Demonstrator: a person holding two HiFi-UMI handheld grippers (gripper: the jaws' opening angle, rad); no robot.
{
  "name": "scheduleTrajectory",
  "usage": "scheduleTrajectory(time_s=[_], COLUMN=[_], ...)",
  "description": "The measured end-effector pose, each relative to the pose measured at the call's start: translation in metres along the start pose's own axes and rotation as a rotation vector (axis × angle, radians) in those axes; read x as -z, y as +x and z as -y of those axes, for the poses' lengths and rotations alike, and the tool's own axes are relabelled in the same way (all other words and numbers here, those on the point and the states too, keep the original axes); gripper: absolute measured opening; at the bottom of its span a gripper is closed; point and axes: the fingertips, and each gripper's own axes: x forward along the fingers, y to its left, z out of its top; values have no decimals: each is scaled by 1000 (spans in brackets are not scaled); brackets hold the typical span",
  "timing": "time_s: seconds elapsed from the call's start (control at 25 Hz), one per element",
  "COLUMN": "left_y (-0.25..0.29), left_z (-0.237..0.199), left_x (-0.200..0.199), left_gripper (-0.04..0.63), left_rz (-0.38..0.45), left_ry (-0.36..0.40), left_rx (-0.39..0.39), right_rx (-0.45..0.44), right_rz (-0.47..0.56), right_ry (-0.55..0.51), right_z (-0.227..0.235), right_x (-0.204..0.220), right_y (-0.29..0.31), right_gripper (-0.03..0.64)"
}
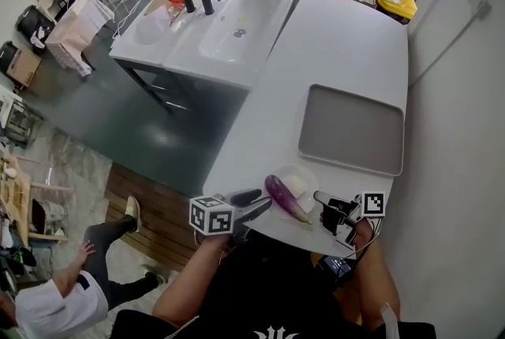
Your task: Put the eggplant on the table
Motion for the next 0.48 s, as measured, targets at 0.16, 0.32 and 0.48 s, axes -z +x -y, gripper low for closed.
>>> scheduleTrajectory(time_s=[0.16,0.32,0.48], left_y=[-14,-15,-25], left_z=[13,16,29], left_x=[1,9,-3], left_gripper=[186,181,78], left_rz=[-25,-38,29], left_ry=[-31,-88,-157], left_rx=[58,127,231], right_rx=[-70,-153,-177], right_rz=[53,90,109], right_ry=[4,11,-1], right_z=[-22,-39,-56], right_x=[8,22,35], right_y=[-2,-1,4], right_gripper=[9,9,9])
